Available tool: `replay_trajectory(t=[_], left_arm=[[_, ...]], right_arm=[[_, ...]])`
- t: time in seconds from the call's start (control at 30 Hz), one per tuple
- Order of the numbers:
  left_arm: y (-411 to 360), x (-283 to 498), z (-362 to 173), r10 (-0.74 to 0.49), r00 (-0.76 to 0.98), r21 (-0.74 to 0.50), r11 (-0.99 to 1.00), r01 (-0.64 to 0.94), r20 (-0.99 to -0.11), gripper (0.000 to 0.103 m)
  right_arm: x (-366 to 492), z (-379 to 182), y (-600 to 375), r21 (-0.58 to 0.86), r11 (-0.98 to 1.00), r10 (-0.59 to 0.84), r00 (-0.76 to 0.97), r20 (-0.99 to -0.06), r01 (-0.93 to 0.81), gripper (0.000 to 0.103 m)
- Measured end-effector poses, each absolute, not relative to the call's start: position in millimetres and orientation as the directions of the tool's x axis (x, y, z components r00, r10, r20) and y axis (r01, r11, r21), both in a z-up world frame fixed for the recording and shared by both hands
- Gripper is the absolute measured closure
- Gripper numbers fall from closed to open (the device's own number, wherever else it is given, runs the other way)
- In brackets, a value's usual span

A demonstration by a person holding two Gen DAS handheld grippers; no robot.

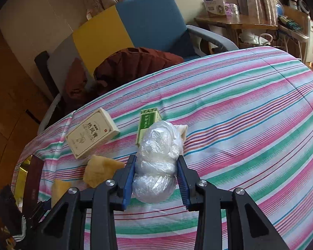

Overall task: Organize objects
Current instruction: 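Grasp the yellow sponge block with the left gripper while the right lifts the bundle, then carry the sponge with the left gripper while the right carries the bundle to the gold tray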

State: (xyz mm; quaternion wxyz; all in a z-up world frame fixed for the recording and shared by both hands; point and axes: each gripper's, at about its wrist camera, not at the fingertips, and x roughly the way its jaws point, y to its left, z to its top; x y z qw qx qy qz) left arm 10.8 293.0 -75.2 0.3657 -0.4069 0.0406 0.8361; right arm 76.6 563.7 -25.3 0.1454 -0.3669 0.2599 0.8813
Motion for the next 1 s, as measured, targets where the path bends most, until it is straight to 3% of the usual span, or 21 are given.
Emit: replay_trajectory(t=[0.17,0.4,0.73,1.0], left_arm=[[282.7,20.9,-74.9,0.578,-0.405,-0.213,-0.723,-0.657,-0.709,0.047],[264.5,35.0,-73.2,0.556,-0.440,-0.183,-0.743,-0.644,-0.705,0.048],[230.1,47.3,-61.8,0.571,-0.430,-0.211,-0.740,-0.639,-0.699,0.048],[189.6,43.2,-35.3,0.612,-0.460,-0.279,-0.747,-0.603,-0.643,0.048]], right_arm=[[68.6,-18.8,522.0,0.376,-0.878,-0.047,-0.728,-0.684,-0.296,0.065],[51.1,-32.3,451.0,0.268,-0.960,-0.143,-0.686,-0.714,-0.078,0.065],[49.2,-54.3,418.4,0.162,-0.987,-0.134,-0.630,-0.765,0.014,0.065],[48.6,-62.6,403.4,0.145,-0.988,-0.150,-0.619,-0.771,0.060,0.065]])
